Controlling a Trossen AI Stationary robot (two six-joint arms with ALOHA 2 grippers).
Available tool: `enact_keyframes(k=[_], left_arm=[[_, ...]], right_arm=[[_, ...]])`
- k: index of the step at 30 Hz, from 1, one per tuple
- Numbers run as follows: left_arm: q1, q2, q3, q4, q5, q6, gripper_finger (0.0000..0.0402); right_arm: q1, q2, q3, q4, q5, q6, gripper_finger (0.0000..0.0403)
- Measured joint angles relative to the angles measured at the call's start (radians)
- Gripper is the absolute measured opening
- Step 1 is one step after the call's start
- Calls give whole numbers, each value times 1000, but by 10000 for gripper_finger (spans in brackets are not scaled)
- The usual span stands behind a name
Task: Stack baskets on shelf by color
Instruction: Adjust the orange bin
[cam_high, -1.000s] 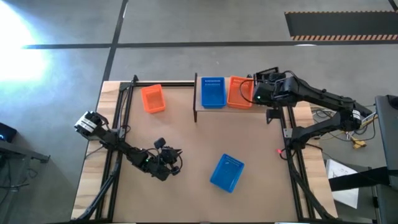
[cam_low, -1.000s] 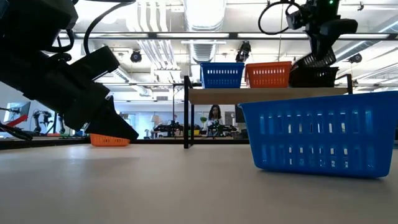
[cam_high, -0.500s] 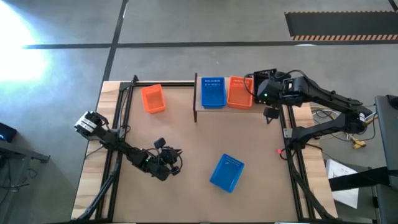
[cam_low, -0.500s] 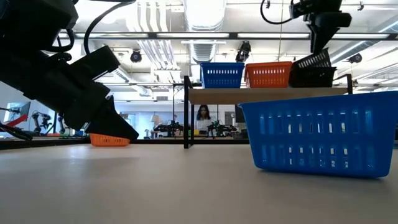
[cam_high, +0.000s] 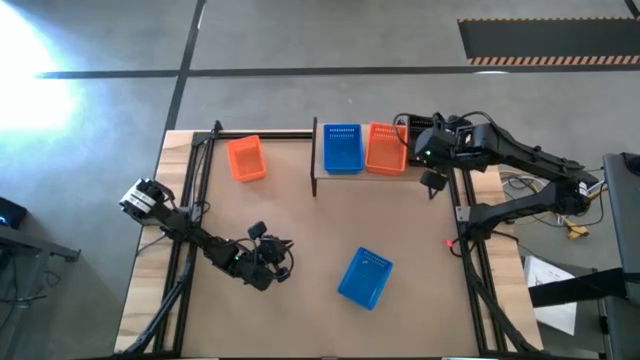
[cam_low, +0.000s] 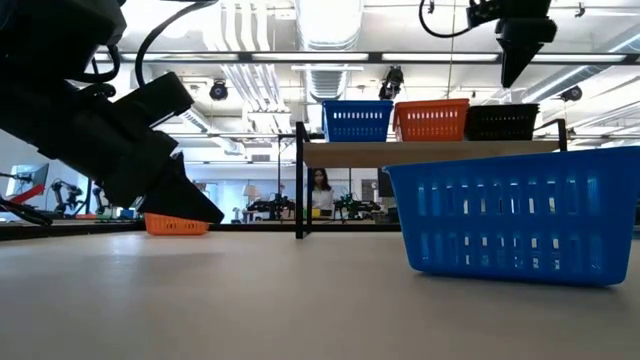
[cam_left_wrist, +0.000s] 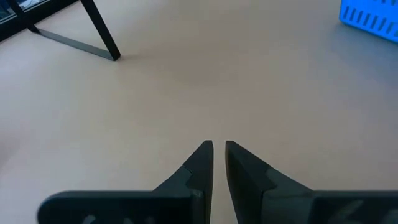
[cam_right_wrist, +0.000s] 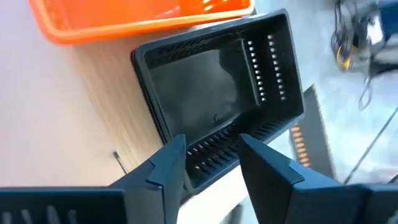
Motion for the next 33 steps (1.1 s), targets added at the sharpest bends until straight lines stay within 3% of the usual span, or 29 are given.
enact_keyframes(k=[3,9,12,15,22,28,33], left_arm=[[0,0,0,8,0,1,26],[0,0,0,20,0,2,26],[0,0,0,20,0,2,26],[0,0,0,20,0,2,26],[0,0,0,21,0,2,26],[0,0,0,20,0,1,26],[0,0,0,21,0,2,26]], right_arm=[[0,2,-2,27,-48,97,149],[25,-7,-59,323,-430,70,134],[73,-9,-92,487,-521,22,123],[131,6,-117,579,-528,-8,110],[169,67,-146,521,-492,-28,76],[169,72,-146,465,-252,-26,50],[169,60,-146,427,-170,-15,40]])
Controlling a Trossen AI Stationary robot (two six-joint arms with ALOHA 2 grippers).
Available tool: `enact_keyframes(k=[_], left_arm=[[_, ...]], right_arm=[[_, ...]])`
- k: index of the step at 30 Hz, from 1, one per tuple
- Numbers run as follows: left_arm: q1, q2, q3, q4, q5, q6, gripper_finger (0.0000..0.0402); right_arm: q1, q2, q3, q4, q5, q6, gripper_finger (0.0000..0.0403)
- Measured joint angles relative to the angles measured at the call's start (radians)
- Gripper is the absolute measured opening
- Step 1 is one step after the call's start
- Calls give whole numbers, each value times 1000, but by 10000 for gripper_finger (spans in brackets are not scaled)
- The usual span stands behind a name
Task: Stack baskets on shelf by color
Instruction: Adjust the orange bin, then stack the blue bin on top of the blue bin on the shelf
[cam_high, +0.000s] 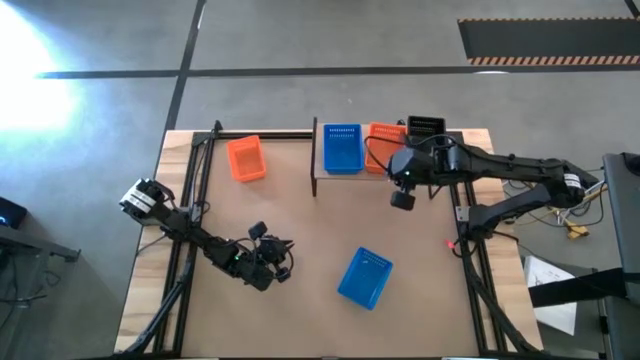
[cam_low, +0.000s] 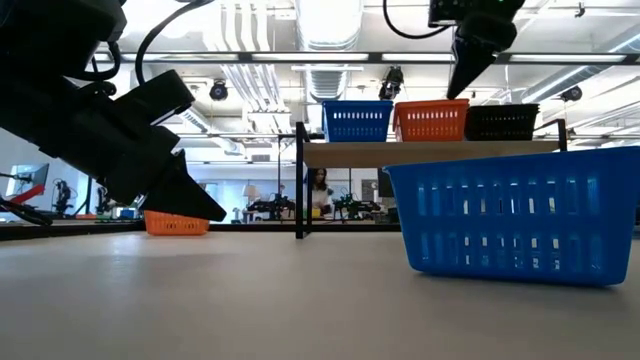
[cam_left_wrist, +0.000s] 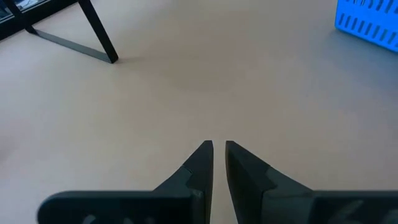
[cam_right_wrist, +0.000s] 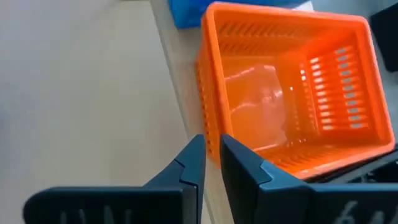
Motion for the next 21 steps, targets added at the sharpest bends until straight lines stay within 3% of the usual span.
enact_keyframes(k=[9,16,21], left_arm=[[0,0,0,0,0,0,26],[0,0,0,0,0,0,26],[0,0,0,0,0,0,26]], right_arm=[[0,-3,0,-45,107,27,38],[20,-5,0,-39,102,33,38],[83,-5,-11,66,83,67,38]])
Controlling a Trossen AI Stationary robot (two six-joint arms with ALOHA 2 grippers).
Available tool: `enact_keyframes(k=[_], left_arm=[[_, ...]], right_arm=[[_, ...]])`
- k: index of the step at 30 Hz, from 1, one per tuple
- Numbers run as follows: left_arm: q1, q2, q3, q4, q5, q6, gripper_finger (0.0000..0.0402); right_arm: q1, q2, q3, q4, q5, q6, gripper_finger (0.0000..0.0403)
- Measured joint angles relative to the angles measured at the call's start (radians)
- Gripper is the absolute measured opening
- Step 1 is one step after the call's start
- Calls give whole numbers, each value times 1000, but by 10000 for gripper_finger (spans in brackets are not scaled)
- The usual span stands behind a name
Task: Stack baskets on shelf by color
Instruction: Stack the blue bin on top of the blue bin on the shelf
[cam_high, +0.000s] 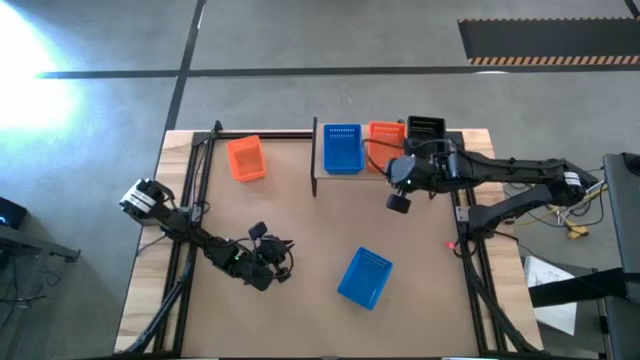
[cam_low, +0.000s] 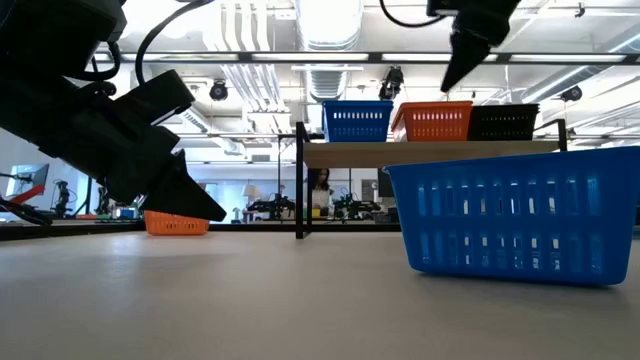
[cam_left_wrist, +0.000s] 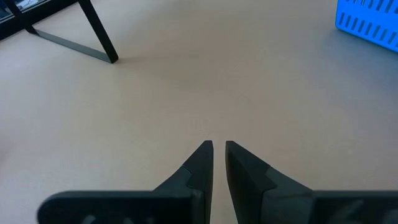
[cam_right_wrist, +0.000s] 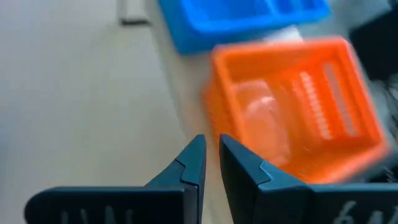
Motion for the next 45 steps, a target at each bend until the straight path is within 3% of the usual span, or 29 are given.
enact_keyframes(k=[7,13,19,25,31,37,41,45], left_arm=[[-1,-23,0,-3,0,46,26],[-1,-191,10,-41,0,201,26],[17,-480,52,-247,-3,310,26],[137,-708,132,-584,44,306,26],[370,-777,155,-791,232,307,27],[559,-718,129,-805,448,411,58],[568,-644,126,-722,685,536,96],[471,-540,127,-554,945,631,124]], right_arm=[[180,0,-134,305,-17,30,38],[407,17,-359,629,10,137,38],[706,91,-503,927,278,260,38],[951,252,-529,1083,573,369,38],[1069,442,-490,1190,746,421,38],[1079,566,-434,1201,741,509,38],[1081,591,-406,1199,740,481,38],[1090,563,-390,1199,744,408,38]])
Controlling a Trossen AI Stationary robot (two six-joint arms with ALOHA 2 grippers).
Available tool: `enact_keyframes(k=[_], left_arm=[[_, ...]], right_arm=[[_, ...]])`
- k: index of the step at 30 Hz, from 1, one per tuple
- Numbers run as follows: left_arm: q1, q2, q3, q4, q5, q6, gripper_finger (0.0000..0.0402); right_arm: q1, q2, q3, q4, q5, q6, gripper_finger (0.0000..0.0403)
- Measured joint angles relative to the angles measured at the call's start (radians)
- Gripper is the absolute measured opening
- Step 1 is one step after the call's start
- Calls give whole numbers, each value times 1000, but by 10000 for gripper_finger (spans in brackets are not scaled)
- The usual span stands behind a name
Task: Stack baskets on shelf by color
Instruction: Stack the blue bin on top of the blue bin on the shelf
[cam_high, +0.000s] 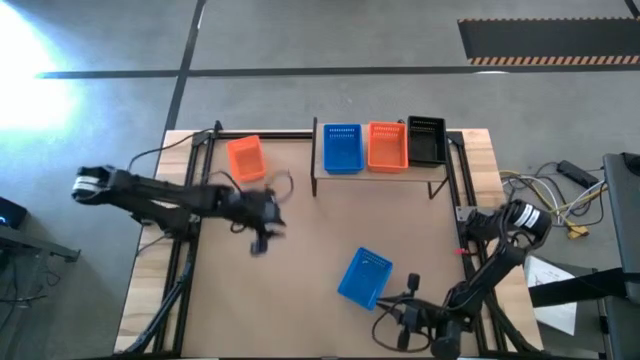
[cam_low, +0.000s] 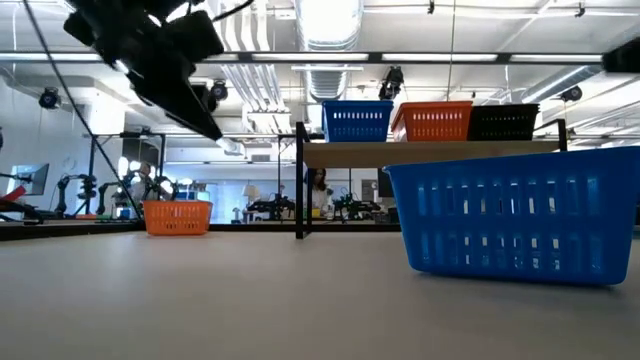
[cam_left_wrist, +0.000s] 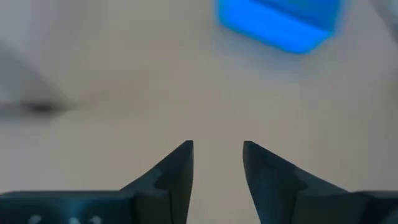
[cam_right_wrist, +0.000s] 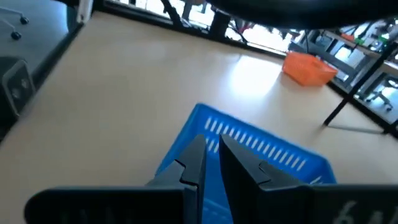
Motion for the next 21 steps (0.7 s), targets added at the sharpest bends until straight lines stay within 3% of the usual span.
enact_keyframes(k=[5,10,13,21], left_arm=[[-232,202,14,304,-17,151,130],[-372,439,127,607,-145,175,130],[-383,559,270,575,-153,176,130],[-366,806,660,210,-134,236,136]], right_arm=[[30,-57,0,-5,10,-16,38],[60,-74,0,-20,63,-23,38],[79,-77,0,-27,119,-23,38],[97,-80,0,-26,141,-18,38]])
